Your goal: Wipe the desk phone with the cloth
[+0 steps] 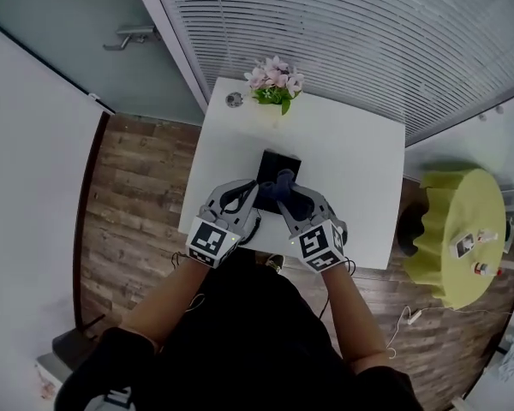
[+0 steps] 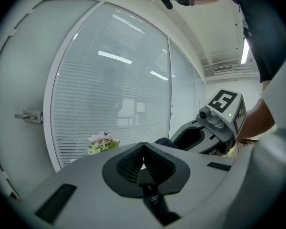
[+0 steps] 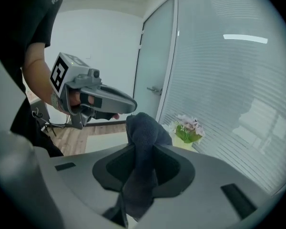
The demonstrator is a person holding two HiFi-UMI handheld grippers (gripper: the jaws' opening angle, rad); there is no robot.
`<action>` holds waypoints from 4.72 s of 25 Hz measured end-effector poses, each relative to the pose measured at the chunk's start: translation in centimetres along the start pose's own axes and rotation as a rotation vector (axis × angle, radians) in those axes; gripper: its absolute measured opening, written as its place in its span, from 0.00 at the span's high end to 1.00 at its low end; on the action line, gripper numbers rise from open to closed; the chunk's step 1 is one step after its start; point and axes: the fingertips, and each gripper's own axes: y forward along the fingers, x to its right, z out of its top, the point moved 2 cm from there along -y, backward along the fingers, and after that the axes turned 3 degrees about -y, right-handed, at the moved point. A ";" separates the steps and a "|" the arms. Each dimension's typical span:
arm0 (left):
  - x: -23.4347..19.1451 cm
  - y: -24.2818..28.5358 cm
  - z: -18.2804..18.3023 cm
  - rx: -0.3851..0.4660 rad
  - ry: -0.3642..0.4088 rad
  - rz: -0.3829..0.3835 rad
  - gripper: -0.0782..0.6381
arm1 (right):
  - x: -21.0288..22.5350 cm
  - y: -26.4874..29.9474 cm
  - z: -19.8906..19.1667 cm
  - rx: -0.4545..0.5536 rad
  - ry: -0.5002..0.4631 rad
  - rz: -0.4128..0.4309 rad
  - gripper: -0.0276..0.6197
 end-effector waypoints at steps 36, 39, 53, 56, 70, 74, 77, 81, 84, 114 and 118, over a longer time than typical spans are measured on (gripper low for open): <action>-8.7 8.8 -9.3 -0.133 -0.061 -0.030 0.88 | 1.8 15.9 -7.8 -0.446 -0.112 0.182 0.79; -8.2 8.4 -10.1 -0.141 -0.069 -0.025 0.88 | 0.6 15.8 -8.3 -0.451 -0.118 0.199 0.79; -5.7 6.0 -14.5 -0.203 -0.088 -0.010 0.88 | -4.4 15.1 -10.3 -0.464 -0.136 0.263 0.79; -5.3 5.5 -15.7 -0.221 -0.098 -0.005 0.88 | -5.3 15.0 -10.6 -0.465 -0.142 0.274 0.79; -4.0 3.1 -19.4 -0.285 -0.118 0.016 0.88 | -11.2 14.6 -12.6 -0.491 -0.111 0.422 0.79; -3.8 2.5 -19.4 -0.289 -0.114 0.021 0.88 | -13.1 14.4 -13.4 -0.486 -0.066 0.482 0.79; -3.8 2.1 -18.7 -0.285 -0.102 0.027 0.88 | -13.6 14.3 -13.7 -0.484 -0.053 0.494 0.79; -3.9 2.0 -16.6 -0.259 -0.081 0.031 0.88 | -12.5 13.3 -12.1 -0.466 -0.073 0.469 0.79; -3.9 2.3 -14.5 -0.230 -0.059 0.027 0.88 | -10.8 12.1 -10.4 -0.437 -0.067 0.433 0.79; -5.1 12.1 -6.8 -0.143 -0.011 -0.085 0.88 | 6.3 11.6 -9.9 -0.521 -0.048 0.118 0.79; -5.5 12.5 -7.2 -0.153 -0.020 -0.083 0.88 | 6.3 12.3 -10.7 -0.547 -0.066 0.108 0.79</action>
